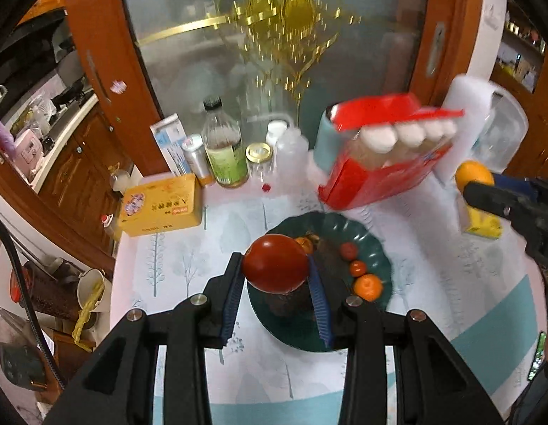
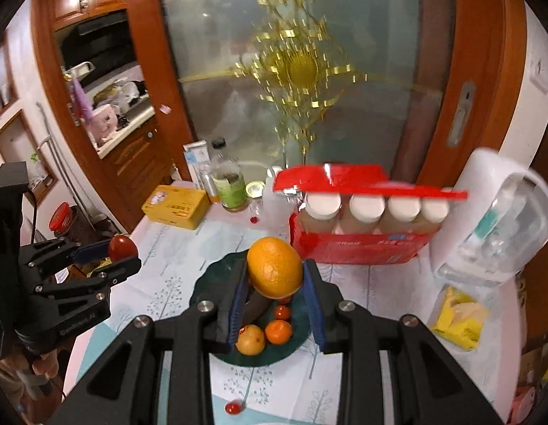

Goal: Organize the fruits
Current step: 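Carry the tomato and small orange over the green plate and lower them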

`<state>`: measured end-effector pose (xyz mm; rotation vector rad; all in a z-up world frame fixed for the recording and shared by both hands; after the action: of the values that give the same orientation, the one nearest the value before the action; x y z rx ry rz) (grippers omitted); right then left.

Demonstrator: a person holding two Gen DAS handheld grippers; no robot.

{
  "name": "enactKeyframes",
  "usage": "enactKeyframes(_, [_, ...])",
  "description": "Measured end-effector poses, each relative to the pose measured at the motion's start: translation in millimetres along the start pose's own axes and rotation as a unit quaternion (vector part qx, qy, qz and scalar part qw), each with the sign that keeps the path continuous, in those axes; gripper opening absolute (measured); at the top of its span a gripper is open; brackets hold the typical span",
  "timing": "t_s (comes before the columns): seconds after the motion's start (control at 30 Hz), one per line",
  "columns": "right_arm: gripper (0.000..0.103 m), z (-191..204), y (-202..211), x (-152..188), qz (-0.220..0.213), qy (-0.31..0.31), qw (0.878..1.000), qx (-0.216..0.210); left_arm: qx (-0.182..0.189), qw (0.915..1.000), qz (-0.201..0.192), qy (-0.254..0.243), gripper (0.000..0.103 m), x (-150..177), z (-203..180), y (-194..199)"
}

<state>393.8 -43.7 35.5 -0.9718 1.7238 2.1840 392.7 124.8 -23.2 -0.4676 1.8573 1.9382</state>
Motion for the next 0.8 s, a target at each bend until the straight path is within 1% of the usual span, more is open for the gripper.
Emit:
enactKeyframes(0.07, [0.032, -6, -34, 15, 0.023, -0.011, 1.0, -0.003, 0.0, 0.9999, 0.012, -0.002, 0.035, 9, -4, -25])
enactKeyframes(0.17, [0.032, -7, -74, 37, 0.049, -0.014, 0.999, -0.013, 0.012, 0.9992, 0.035, 0.011, 0.035, 19, -6, -69])
enactKeyframes(0.27, [0.032, -6, -118, 66, 0.079, -0.005, 0.997, -0.017, 0.023, 0.9976, 0.059, 0.028, 0.035, 30, -7, -109])
enactKeyframes(0.37, [0.032, -1, -149, 88, 0.097, 0.01, 0.995, -0.018, 0.027, 0.9954, 0.082, 0.041, 0.035, 39, -5, -147])
enactKeyframes(0.43, [0.032, 2, -163, 96, 0.101, 0.021, 0.995, -0.013, 0.028, 0.9936, 0.099, 0.047, 0.035, 46, -4, -170])
enactKeyframes(0.53, [0.032, 1, -183, 109, 0.103, 0.034, 0.994, -0.002, 0.033, 0.992, 0.109, 0.054, 0.035, 50, -3, -194])
enactKeyframes(0.7, [0.032, -6, -204, 122, 0.107, 0.045, 0.993, 0.008, 0.044, 0.9901, 0.118, 0.061, 0.035, 59, -4, -217])
enactKeyframes(0.77, [0.033, -6, -207, 122, 0.103, 0.053, 0.993, 0.004, 0.046, 0.9896, 0.122, 0.06, 0.038, 61, -4, -220])
enactKeyframes(0.8, [0.033, -6, -208, 122, 0.101, 0.054, 0.993, 0.002, 0.048, 0.9895, 0.123, 0.059, 0.045, 63, -5, -221])
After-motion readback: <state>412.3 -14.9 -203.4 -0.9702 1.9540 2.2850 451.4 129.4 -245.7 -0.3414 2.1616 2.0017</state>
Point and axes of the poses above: each gripper's, at about its wrist camera, not at the fingertips, and y roughly against the way its jaws point, z to its left, x to its underside, the point moved 9 cm from there along -y, roughly the way its jaws point, and after that the axes turned 4 degrees about -y, right-handed, at the moved point
